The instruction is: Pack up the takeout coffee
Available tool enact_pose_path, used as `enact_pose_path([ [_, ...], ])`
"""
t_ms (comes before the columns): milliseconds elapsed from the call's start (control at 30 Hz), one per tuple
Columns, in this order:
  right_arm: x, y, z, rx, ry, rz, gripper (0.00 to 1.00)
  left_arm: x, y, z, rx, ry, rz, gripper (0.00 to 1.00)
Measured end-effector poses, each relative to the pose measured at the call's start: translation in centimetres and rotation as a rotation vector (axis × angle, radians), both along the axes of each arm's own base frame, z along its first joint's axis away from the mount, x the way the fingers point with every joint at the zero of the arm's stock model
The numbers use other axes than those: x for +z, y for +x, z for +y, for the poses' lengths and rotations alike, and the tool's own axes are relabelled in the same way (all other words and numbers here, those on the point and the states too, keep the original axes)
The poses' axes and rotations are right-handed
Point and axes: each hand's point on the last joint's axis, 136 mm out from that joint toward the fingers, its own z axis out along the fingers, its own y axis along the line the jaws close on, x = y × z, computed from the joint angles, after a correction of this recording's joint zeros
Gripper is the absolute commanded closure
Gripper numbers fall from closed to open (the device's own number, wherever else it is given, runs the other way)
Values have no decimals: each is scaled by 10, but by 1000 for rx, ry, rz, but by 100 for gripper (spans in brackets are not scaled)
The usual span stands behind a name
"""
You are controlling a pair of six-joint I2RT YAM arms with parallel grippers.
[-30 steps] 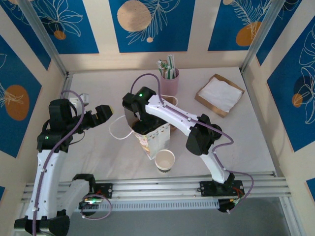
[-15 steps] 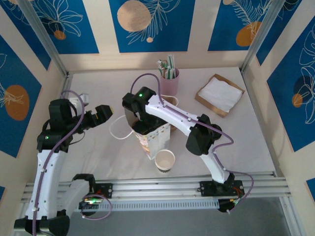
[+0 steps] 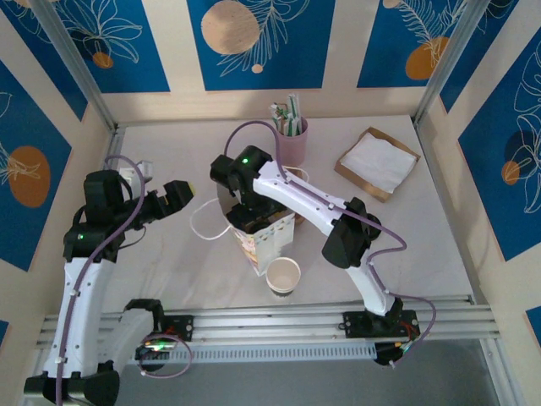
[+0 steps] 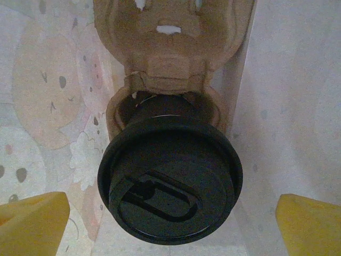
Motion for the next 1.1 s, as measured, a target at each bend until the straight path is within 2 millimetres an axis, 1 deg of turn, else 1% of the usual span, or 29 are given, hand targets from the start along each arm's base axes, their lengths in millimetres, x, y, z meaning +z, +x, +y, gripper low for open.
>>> enact_pose_path([
  [400, 11, 2, 4, 2, 34, -24, 1, 3, 0, 0, 0, -1, -5, 0],
  [567, 20, 2, 4, 2, 56, -39, 1, 7, 0, 0, 0, 0, -16, 0],
  [800, 34, 0, 6, 8, 90, -62, 1, 8, 0, 0, 0, -1, -16, 0],
  [1100, 38, -1, 8, 11, 102, -70, 1, 6, -2, 0, 0, 0, -5, 0],
])
